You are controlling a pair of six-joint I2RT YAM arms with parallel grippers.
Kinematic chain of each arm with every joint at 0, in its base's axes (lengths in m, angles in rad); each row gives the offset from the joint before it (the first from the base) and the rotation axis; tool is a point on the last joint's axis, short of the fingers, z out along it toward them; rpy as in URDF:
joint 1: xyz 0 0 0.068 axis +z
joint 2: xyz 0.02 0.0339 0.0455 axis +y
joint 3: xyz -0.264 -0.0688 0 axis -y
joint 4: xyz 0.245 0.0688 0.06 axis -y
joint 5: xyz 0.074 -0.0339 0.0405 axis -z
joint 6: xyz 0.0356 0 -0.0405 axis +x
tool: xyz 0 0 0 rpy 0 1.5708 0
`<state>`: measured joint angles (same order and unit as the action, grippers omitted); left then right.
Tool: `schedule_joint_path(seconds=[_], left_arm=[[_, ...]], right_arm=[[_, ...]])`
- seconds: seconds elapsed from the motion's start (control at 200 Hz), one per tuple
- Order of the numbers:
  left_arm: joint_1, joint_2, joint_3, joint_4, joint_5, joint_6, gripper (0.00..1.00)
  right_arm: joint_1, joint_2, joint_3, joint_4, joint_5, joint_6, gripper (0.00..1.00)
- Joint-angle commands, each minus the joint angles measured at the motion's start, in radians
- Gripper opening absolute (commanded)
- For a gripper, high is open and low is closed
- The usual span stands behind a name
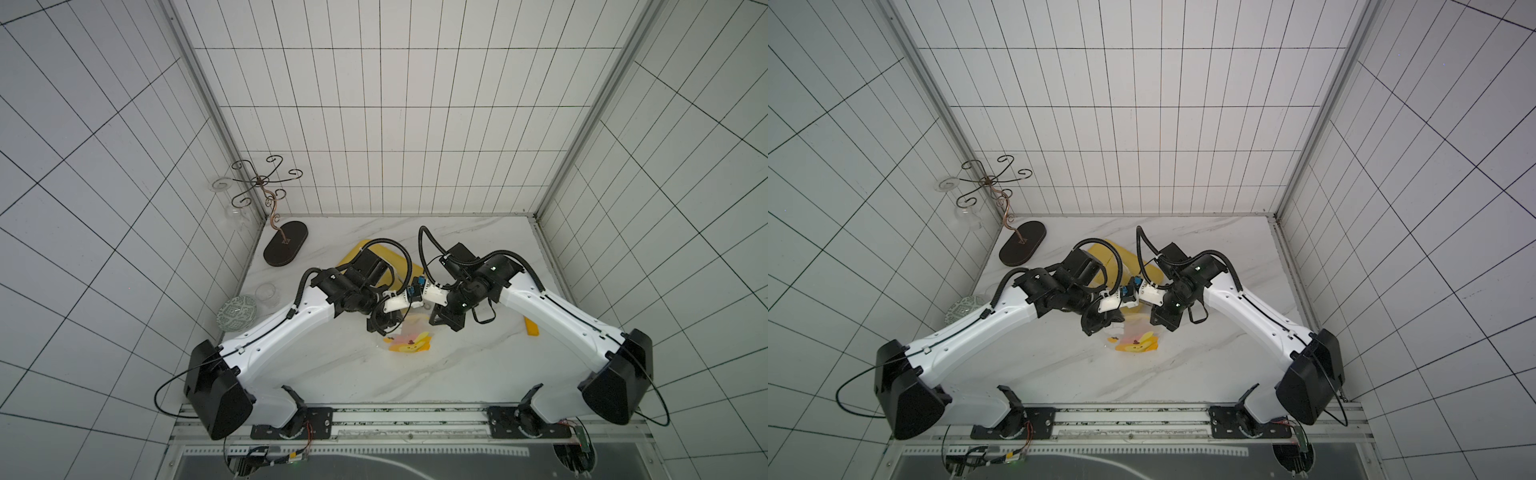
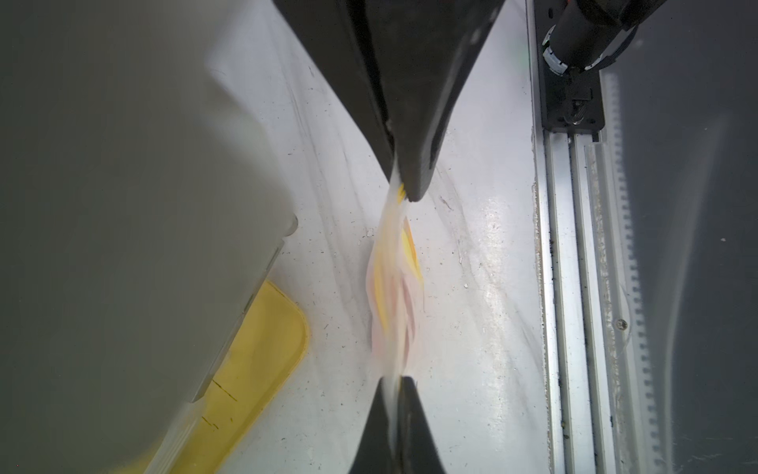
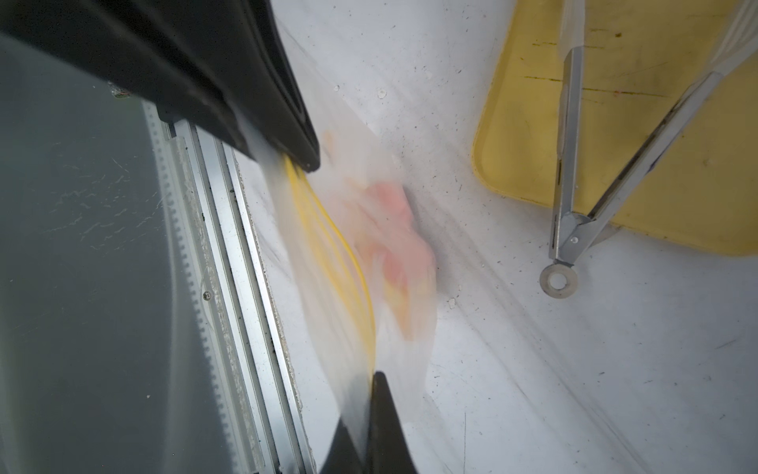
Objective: Put the cookies into a resealable bag to prevent moisture
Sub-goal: Close the ziploc bag at the center of the board.
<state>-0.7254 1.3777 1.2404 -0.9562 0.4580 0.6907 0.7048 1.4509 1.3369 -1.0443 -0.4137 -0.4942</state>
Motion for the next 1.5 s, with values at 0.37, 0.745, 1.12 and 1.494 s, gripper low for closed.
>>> schedule_joint_path(seconds=[0.37,0.745,1.12,1.494], left_arm=[[0.011,-0.014,0.049,-0.067,-0.002,-0.026,0.00],[0.044,-0.025,0.032,-0.058,0.048,-0.042,0.00],[-0.007,0.005,0.093,0.023,0.028,-0.075,0.50],[-0.072,0.068,0.070,0.071,0.065,-0.105,0.45]], right_arm=[[-0.036,-0.283,-0.323,0.368,-0.019,-0.005,0.18],[-0.072,-0.269,-0.360,0.413,-0.110,-0.006,0.00],[-0.073,-0.257,-0.298,0.293,-0.153,-0.003,0.00],[-0.096,-0.233,-0.261,0.269,-0.198,0.013,0.00]])
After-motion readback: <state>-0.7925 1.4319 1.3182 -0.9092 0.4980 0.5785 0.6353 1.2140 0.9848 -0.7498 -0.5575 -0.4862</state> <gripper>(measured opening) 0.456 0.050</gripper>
